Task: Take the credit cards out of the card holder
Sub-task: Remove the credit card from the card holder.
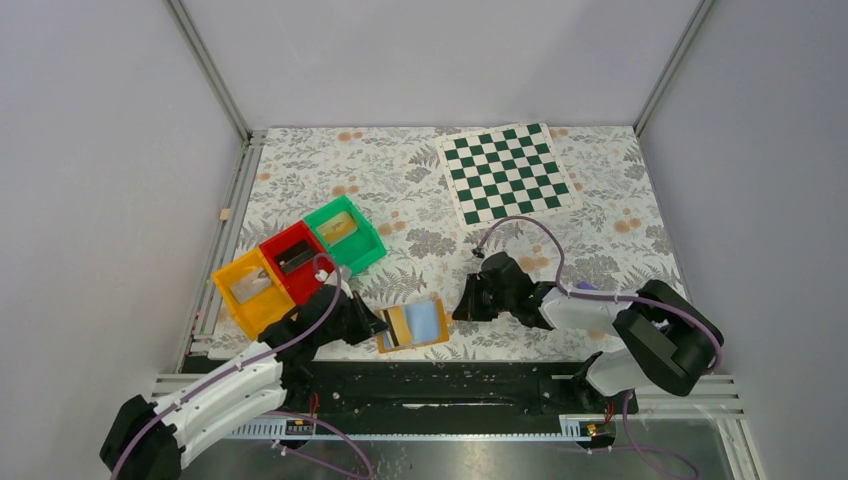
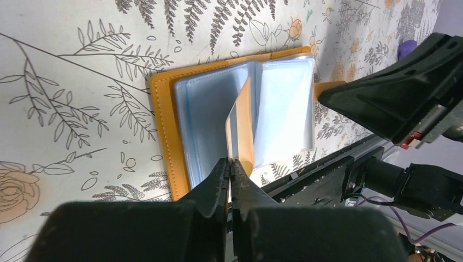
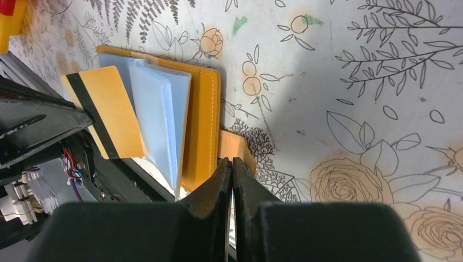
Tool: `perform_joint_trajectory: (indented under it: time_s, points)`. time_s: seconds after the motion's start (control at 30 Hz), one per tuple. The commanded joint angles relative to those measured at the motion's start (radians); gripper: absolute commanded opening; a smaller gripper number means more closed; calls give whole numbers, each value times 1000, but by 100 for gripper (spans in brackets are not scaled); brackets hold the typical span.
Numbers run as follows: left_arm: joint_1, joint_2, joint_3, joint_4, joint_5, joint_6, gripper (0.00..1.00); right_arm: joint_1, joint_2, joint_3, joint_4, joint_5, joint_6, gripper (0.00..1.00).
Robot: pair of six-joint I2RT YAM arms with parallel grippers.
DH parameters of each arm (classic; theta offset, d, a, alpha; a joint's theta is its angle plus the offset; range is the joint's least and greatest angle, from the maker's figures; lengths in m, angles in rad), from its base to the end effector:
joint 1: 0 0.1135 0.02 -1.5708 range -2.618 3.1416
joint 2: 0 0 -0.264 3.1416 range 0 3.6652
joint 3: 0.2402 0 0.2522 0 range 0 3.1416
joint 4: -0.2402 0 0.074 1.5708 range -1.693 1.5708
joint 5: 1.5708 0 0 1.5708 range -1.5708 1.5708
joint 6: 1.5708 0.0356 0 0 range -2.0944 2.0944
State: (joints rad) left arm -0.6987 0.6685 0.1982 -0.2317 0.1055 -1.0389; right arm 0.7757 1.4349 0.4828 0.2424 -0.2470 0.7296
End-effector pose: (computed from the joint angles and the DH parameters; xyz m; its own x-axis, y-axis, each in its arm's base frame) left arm 0.1062 -0.0942 0.1490 -0.8551 -0.4010 -0.3287 -0.0705 0.7179 -0.6926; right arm 0.1777 0.1865 0.1396 -0.8876 0.0348 -0.4593 -0.2947 0.7234 0.6244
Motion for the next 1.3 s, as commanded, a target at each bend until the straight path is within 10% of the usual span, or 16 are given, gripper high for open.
perform_joint_trajectory:
  time_s: [0.0, 0.37, 1.0, 1.27]
  points:
    - [4, -42, 46, -55, -51, 25, 0, -10, -77, 12, -56, 29, -32, 9]
    - [4, -154, 203, -222, -101, 58, 0, -8, -259, 26, -47, -12, -157, 32]
    - [5, -306, 225, -119, -36, -434, 0, 167, -493, -168, 586, -72, -1109, 53]
    - [4, -276, 234, -128, -11, -494, 0, 383, -423, -143, 597, 171, -1430, 63]
